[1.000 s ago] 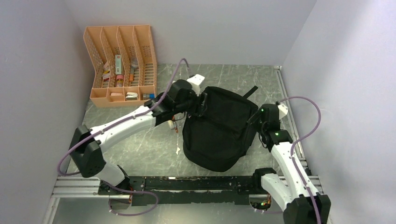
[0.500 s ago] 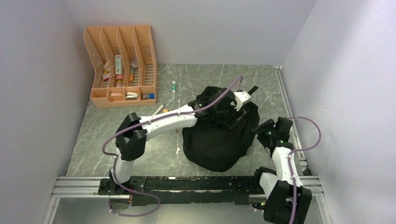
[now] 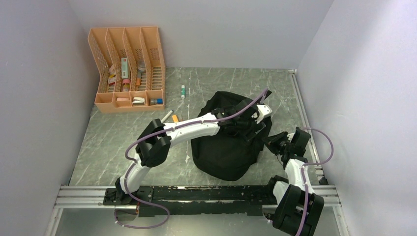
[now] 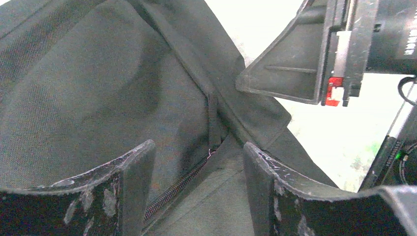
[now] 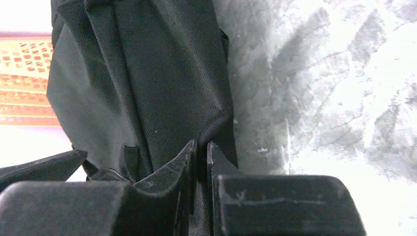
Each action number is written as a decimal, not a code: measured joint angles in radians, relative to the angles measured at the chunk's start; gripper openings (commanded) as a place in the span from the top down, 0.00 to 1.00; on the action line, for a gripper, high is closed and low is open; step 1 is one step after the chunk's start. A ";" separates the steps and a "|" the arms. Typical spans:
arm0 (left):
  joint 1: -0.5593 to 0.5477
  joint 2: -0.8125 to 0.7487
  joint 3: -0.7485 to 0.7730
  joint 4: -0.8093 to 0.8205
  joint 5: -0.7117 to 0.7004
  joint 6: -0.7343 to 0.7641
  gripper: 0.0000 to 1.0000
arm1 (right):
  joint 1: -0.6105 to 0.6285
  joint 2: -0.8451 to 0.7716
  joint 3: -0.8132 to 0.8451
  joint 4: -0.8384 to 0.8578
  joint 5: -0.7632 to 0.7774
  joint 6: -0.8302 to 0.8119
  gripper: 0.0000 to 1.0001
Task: Pack the student bag
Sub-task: Unzip the student bag at the center of the board.
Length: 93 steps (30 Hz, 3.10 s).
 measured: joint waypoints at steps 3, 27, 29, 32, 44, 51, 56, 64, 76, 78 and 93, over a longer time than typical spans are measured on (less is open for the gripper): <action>-0.001 0.005 0.000 -0.004 -0.015 -0.001 0.31 | -0.001 0.000 0.000 0.015 -0.026 0.004 0.95; -0.001 0.093 0.086 0.005 -0.028 -0.013 0.58 | -0.001 -0.062 -0.005 0.010 -0.069 -0.009 1.00; -0.001 0.098 0.086 0.005 -0.027 -0.013 0.64 | -0.001 -0.066 -0.005 0.007 -0.071 -0.010 1.00; -0.001 0.110 0.086 0.005 -0.028 -0.016 0.77 | -0.001 -0.070 -0.005 0.000 -0.073 -0.016 1.00; 0.008 0.097 0.054 0.024 -0.034 -0.039 0.95 | -0.001 -0.073 -0.020 0.002 -0.080 -0.021 1.00; 0.056 0.020 -0.047 0.060 -0.026 -0.094 0.95 | -0.001 -0.071 -0.020 0.002 -0.084 -0.029 1.00; 0.096 -0.014 -0.086 0.076 -0.018 -0.119 0.95 | -0.001 -0.071 -0.020 0.002 -0.085 -0.032 1.00; 0.137 -0.059 -0.167 0.092 -0.016 -0.128 0.95 | -0.001 -0.082 -0.020 -0.013 -0.072 -0.045 1.00; 0.261 -0.201 -0.301 0.095 -0.034 -0.124 0.95 | -0.001 -0.106 -0.014 -0.057 -0.027 -0.054 1.00; 0.274 -0.215 -0.317 0.095 -0.037 -0.121 0.95 | -0.001 -0.106 -0.014 -0.061 -0.025 -0.054 1.00; 0.420 -0.270 -0.423 0.095 -0.082 -0.098 0.95 | 0.000 -0.124 0.005 -0.111 0.010 -0.067 1.00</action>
